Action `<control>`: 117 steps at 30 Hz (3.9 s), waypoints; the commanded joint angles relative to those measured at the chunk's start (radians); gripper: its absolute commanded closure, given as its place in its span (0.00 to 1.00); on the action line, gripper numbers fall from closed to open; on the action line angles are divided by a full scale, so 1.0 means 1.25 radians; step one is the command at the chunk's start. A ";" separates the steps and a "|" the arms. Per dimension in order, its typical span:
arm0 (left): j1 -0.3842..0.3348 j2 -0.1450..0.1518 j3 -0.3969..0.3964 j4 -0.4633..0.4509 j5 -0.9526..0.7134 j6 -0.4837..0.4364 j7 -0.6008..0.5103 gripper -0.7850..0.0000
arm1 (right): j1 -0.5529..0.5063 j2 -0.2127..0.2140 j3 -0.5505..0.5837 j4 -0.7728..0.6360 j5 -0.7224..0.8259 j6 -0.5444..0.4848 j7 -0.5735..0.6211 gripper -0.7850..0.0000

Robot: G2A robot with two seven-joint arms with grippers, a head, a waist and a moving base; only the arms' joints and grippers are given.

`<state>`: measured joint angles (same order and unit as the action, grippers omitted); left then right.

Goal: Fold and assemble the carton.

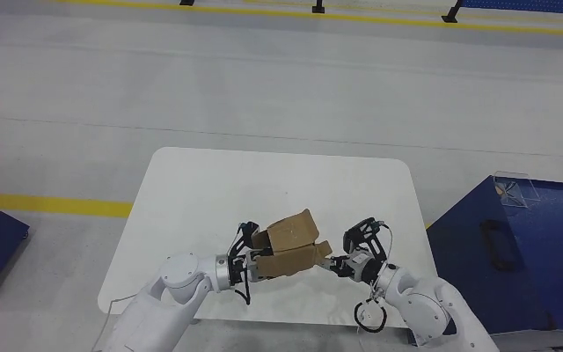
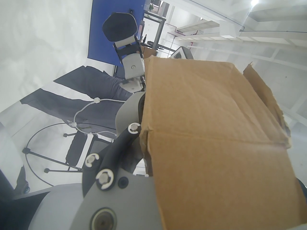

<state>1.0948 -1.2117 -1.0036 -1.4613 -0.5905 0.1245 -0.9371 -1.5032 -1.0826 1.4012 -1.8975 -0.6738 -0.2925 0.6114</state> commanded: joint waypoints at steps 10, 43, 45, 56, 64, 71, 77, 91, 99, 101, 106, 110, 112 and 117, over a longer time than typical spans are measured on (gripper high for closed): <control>-0.005 -0.003 0.018 0.002 0.022 -0.001 0.006 1.00 | -0.007 0.005 0.045 -0.021 0.050 0.005 -0.015 0.00; 0.002 -0.002 0.024 -0.012 0.045 0.007 0.009 1.00 | 0.009 0.004 -0.014 -0.075 -0.049 0.060 -0.015 0.00; 0.004 -0.002 0.023 -0.013 0.044 0.007 0.010 1.00 | 0.009 0.003 -0.017 -0.075 -0.047 0.063 -0.020 0.00; 0.013 -0.002 0.023 -0.015 0.039 0.000 0.009 1.00 | -0.020 0.007 0.033 -0.045 -0.008 0.065 -0.024 0.00; 0.007 -0.007 0.040 -0.010 0.036 0.001 0.016 1.00 | -0.015 0.006 0.009 -0.046 0.028 0.044 -0.002 0.00; 0.004 -0.009 0.045 -0.006 0.036 -0.003 0.021 1.00 | -0.020 0.008 0.024 -0.047 0.045 0.040 -0.013 0.00; 0.010 -0.011 0.049 -0.006 0.034 -0.012 0.024 1.00 | -0.037 0.011 0.099 -0.046 0.073 0.046 -0.080 0.00; -0.073 -0.047 0.128 0.022 0.024 -0.022 0.079 1.00 | -0.201 0.001 0.382 -0.113 0.069 0.146 -0.437 0.00; -0.073 -0.047 0.128 0.022 0.024 -0.022 0.079 1.00 | -0.201 0.001 0.382 -0.113 0.069 0.146 -0.437 0.00; -0.073 -0.047 0.128 0.022 0.024 -0.022 0.079 1.00 | -0.201 0.001 0.382 -0.113 0.069 0.146 -0.437 0.00; -0.073 -0.047 0.128 0.022 0.024 -0.022 0.079 1.00 | -0.201 0.001 0.382 -0.113 0.069 0.146 -0.437 0.00; -0.073 -0.047 0.128 0.022 0.024 -0.022 0.079 1.00 | -0.201 0.001 0.382 -0.113 0.069 0.146 -0.437 0.00; -0.073 -0.047 0.128 0.022 0.024 -0.022 0.079 1.00 | -0.201 0.001 0.382 -0.113 0.069 0.146 -0.437 0.00; -0.073 -0.047 0.128 0.022 0.024 -0.022 0.079 1.00 | -0.201 0.001 0.382 -0.113 0.069 0.146 -0.437 0.00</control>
<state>1.0029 -1.2703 -0.8433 -1.4338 -0.5606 0.0969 -0.8386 -1.7541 -1.0814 1.8786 -2.0387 -0.5880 -0.1096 0.0649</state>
